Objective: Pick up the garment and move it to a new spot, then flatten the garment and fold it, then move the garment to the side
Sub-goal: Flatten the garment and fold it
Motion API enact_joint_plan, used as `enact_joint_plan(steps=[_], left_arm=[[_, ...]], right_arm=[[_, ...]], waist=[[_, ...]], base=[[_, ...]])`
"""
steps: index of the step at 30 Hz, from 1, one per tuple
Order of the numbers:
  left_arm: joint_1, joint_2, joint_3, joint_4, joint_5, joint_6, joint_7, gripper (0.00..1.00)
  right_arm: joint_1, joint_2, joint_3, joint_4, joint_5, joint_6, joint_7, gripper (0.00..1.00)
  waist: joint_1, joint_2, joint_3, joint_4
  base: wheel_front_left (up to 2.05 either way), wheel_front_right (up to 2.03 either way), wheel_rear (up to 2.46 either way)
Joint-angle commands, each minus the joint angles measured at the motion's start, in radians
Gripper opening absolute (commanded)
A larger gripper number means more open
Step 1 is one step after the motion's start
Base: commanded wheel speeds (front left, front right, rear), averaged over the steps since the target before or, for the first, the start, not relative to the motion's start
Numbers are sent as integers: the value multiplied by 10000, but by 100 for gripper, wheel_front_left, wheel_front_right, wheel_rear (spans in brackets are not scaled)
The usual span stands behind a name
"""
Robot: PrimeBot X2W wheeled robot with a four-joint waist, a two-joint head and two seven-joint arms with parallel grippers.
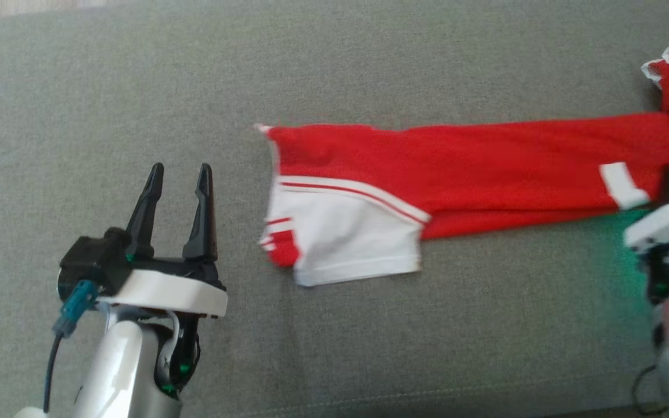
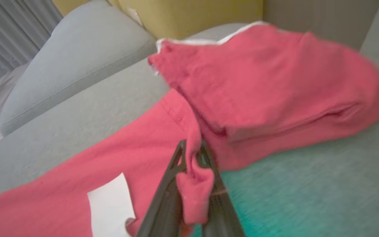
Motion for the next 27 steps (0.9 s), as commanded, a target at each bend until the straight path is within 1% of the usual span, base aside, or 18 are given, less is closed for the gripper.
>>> enact_joint_plan(steps=[1, 4, 7, 10, 14, 19, 22, 23, 24, 27], left_arm=[[-235, 27, 357, -315, -105, 25, -78, 100], [-201, 26, 352, -326, -166, 51, -78, 100], [-145, 26, 339, -329, -233, 85, -78, 100], [-66, 26, 323, -309, -316, 119, -78, 100], [91, 26, 332, -293, -425, 174, -78, 100], [322, 26, 378, -328, -528, 243, -78, 100], [447, 26, 378, -324, -571, 245, -78, 100], [475, 26, 356, -316, -580, 238, -78, 100], [491, 26, 321, -311, -591, 232, -78, 100], [516, 26, 240, -340, -638, 268, -78, 100]], right_arm=[[-195, -378, 0, -265, -42, -9, -198, 0], [-292, -706, -435, -254, -242, -9, -343, 0], [-398, -755, -643, -340, -478, -9, -414, 0], [-450, -477, -531, -592, -652, -9, -380, 0], [-416, 165, -87, -1265, -691, -9, -225, 0], [-64, 1097, 1085, -2557, -541, -9, 225, 0], [308, 1348, 2068, -3349, -172, -9, 584, 0], [465, 1370, 2568, -3579, 136, -9, 736, 0], [636, 1376, 3207, -3801, 689, -9, 868, 0], [1087, 1382, 4800, -4292, 1908, -9, 991, 0]], waist=[[0, 0, -65, -3], [0, 0, -201, 7], [0, 0, -371, 27], [0, 0, -588, 47], [0, 0, -940, 102], [0, 0, -1327, 208], [0, 0, -1482, 300], [0, 0, -1509, 351], [0, 0, -1526, 415], [0, 0, -1510, 587]], base=[[0, 0, 0], [0, 0, 0], [0, 0, 0], [0, 0, 0], [0, 0, 0], [0, 0, 0], [0, 0, 0], [0, 0, 0], [0, 0, 0], [0, 0, 0]])
